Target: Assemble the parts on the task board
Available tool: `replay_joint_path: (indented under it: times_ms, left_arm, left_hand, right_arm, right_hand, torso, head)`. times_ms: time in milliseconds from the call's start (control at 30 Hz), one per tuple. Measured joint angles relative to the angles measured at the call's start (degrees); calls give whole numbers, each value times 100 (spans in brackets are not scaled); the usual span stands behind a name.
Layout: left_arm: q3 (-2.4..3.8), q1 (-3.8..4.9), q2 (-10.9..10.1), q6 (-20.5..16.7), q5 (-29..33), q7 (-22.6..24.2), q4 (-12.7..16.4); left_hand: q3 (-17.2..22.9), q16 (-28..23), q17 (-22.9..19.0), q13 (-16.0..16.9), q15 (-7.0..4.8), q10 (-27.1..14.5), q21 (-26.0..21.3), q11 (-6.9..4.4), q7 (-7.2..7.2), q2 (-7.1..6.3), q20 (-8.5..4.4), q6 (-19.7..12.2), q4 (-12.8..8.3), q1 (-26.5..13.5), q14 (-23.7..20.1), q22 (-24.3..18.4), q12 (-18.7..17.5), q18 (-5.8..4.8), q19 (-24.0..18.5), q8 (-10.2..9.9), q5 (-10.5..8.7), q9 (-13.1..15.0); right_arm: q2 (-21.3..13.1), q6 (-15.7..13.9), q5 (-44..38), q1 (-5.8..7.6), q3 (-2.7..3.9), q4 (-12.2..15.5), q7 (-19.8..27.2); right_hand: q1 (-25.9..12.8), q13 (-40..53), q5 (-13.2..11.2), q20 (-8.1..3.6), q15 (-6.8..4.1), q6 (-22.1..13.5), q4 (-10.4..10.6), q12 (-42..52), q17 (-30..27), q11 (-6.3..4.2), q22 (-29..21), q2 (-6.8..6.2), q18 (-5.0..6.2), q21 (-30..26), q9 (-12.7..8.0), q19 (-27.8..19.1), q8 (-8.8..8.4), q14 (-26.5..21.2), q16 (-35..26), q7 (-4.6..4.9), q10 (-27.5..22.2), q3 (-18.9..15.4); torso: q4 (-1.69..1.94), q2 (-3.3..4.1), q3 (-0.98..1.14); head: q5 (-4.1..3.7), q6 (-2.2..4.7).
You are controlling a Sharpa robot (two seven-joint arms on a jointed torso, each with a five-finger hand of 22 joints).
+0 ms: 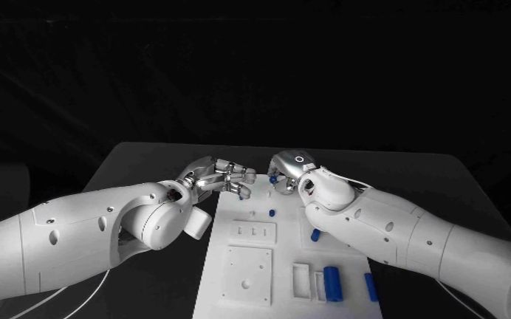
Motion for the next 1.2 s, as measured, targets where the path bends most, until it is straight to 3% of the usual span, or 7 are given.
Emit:
replay_joint_path:
  times_ms: [667, 1200]
  left_arm:
    - [0, 16, -3, 0, -14, -10, 5]
    - [0, 32, 0, 1, -19, -17, 7]
  left_hand:
    - [0, 0, -1, 0, 0, 0, 0, 0, 0, 0, 0, 0, 0, 0, 0, 1, 0, 0, 0, 0, 0, 0]
    - [0, 0, -1, 0, 0, 0, 1, 0, 0, 0, 0, 0, 0, 0, 0, -4, 0, 0, 0, 0, 0, 0]
  right_arm:
    - [66, 73, 0, 4, -24, -81, 2]
    - [161, 71, 0, 21, -76, -238, 18]
  right_hand:
    - [-3, 1, 24, 1, 0, -17, 1, 7, 6, -6, 65, 0, -34, -50, 0, 0, 7, 0, -22, -1, -5, 0]
    - [-63, 2, 21, -20, 11, -21, 54, 13, 4, -29, 113, 2, -45, -101, 0, 22, 5, 11, -22, 11, 54, 53]
  torso:
    - [-7, 21, 7]
    - [-1, 35, -2]
  head:
    - [12, 22]
    - [39, 21]
